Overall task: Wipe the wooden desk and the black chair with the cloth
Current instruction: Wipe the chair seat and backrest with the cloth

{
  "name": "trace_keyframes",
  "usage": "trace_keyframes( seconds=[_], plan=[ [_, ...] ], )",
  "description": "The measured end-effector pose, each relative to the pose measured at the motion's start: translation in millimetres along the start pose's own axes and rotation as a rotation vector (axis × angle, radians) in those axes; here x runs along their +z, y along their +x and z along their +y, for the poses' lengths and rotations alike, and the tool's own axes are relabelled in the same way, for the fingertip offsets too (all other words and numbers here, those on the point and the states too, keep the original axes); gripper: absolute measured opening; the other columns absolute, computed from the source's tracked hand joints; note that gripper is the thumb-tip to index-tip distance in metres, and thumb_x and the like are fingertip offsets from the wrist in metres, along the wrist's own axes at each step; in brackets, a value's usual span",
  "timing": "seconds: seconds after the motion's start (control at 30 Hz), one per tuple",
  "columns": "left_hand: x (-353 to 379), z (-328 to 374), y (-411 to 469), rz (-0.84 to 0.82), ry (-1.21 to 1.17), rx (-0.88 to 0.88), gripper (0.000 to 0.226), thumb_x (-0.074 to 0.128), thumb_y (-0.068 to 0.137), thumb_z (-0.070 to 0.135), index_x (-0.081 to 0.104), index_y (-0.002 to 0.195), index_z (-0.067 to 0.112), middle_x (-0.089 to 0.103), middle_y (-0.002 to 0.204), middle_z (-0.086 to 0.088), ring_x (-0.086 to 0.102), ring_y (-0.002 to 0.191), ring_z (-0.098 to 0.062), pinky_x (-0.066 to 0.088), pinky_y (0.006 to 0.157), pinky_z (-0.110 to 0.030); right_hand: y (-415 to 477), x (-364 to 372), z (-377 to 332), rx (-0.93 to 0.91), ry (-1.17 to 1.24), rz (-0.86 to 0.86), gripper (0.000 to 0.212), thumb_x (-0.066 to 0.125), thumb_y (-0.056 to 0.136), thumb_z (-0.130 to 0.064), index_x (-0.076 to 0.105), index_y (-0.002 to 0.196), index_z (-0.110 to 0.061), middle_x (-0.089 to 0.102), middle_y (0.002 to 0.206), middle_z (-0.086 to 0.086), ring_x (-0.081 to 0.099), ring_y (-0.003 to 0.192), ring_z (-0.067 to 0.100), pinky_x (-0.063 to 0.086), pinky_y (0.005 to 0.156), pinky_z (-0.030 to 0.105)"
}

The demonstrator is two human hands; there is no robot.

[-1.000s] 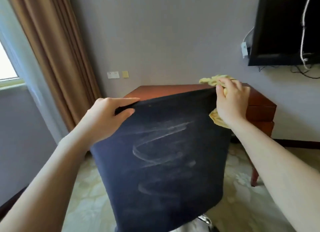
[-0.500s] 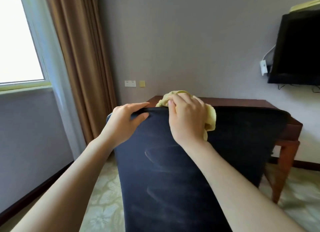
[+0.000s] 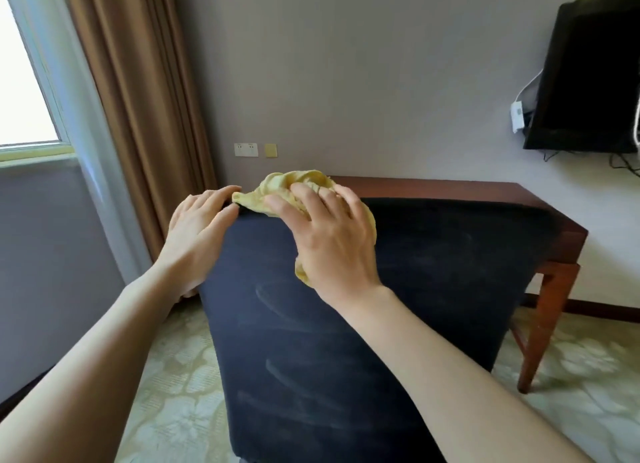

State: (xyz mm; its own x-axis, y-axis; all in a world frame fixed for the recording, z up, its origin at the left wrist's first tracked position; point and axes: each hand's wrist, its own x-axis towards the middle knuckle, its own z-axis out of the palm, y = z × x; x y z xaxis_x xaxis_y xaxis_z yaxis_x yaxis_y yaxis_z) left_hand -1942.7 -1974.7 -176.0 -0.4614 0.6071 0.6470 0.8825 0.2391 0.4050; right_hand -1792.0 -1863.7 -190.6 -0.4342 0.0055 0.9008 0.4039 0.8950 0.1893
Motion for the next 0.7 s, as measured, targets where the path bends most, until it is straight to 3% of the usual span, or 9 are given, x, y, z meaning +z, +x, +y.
trace_keyframes(
  seconds=[0.2,0.4,0.47,0.6,0.7],
  plan=[
    [16,-1,-5,0.132,0.227,0.045,0.052,0.014,0.091,0.044,0.049,0.115,0.015,0.050,0.111,-0.009,0.040,0.104,-0.029,0.023,0.098,-0.031,-38,-29,74,0.067,-0.110,0.114,0.052,0.061,0.072,-0.003,0.062,0.122,-0.020,0.062,0.114,0.011,0.058,0.102,0.033,0.036,0.103,0.046],
    [21,0,-3,0.158,0.237,0.023,0.061,0.012,0.087,0.048,0.049,0.117,0.010,0.047,0.108,-0.016,0.038,0.104,-0.032,0.023,0.100,-0.037,-86,-48,157,0.282,-0.132,0.186,0.032,0.044,0.097,-0.011,0.059,0.125,-0.009,0.056,0.122,0.021,0.052,0.110,0.039,0.044,0.095,0.052],
    [22,3,-3,0.156,0.242,0.012,0.062,0.012,0.087,0.049,0.049,0.116,0.009,0.046,0.108,-0.017,0.037,0.106,-0.033,0.023,0.103,-0.039,-97,-48,167,0.405,-0.068,0.225,0.034,0.038,0.100,-0.015,0.055,0.129,-0.010,0.052,0.130,0.018,0.049,0.118,0.035,0.043,0.098,0.046],
    [26,12,-5,0.183,0.179,-0.058,0.064,0.013,0.084,0.056,0.050,0.116,0.015,0.038,0.105,-0.003,0.030,0.116,-0.028,0.016,0.114,-0.043,-97,-31,148,0.727,0.195,0.465,0.038,0.032,0.101,-0.014,0.047,0.136,-0.008,0.037,0.144,0.005,0.029,0.136,0.016,0.025,0.109,0.016],
    [27,14,-5,0.189,0.149,-0.079,0.061,0.015,0.085,0.054,0.050,0.115,0.015,0.037,0.105,-0.001,0.030,0.120,-0.028,0.014,0.115,-0.046,-80,-13,118,0.840,0.324,0.653,0.038,0.033,0.100,-0.005,0.044,0.137,-0.004,0.034,0.147,0.015,0.027,0.140,0.024,0.024,0.114,0.023]
  ],
)
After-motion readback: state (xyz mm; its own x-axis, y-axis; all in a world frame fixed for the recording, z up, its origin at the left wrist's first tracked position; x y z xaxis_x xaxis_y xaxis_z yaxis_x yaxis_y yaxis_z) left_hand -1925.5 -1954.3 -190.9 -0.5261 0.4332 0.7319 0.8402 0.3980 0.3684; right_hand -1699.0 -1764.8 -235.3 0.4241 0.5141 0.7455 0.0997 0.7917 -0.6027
